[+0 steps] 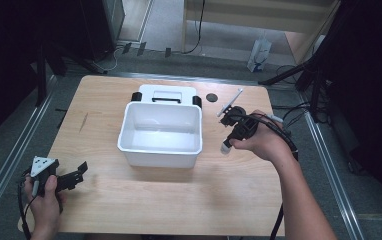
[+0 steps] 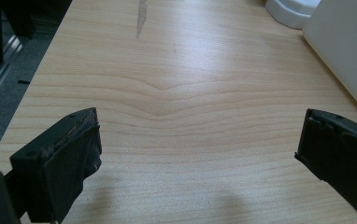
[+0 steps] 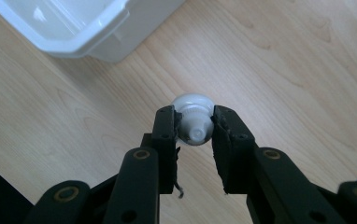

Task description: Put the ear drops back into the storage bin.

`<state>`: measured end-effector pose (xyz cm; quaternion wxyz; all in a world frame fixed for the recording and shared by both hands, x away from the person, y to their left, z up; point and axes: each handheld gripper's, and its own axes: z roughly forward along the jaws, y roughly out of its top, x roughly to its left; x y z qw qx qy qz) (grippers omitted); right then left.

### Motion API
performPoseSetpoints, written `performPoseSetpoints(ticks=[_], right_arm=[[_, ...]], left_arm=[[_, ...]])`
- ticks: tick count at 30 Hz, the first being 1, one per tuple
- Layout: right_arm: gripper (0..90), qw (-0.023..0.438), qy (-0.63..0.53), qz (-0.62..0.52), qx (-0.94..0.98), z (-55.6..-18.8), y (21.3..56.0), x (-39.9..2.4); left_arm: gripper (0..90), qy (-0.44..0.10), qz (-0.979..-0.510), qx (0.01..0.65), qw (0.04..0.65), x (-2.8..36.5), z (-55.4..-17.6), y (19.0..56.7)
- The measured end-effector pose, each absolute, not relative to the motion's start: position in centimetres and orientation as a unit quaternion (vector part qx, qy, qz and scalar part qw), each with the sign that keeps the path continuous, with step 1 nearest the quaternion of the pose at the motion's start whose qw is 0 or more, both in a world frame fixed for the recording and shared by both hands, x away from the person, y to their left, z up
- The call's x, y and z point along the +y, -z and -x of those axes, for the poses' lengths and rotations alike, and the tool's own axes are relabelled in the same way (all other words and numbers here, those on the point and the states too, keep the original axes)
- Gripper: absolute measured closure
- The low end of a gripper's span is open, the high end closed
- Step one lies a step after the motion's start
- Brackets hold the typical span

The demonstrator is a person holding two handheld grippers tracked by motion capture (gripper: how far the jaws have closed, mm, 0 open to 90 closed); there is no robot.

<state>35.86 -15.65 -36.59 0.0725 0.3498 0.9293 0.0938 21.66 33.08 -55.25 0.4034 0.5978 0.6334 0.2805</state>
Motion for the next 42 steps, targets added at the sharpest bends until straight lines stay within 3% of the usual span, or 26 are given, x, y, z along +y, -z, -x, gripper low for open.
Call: performPoseSetpoints(ticks=[23, 42], right_arm=[[72.2, 0.099, -0.109, -0.321, 0.935, -38.1, 31.3, -11.6], [72.2, 0.097, -0.125, -0.296, 0.942, -38.4, 31.0, -8.8]], left_arm=[[0.5, -0.280, -0.599, 0.633, 0.403, 33.1, -21.7, 55.2], [0.5, -0.279, -0.600, 0.633, 0.403, 33.1, -21.7, 55.2]])
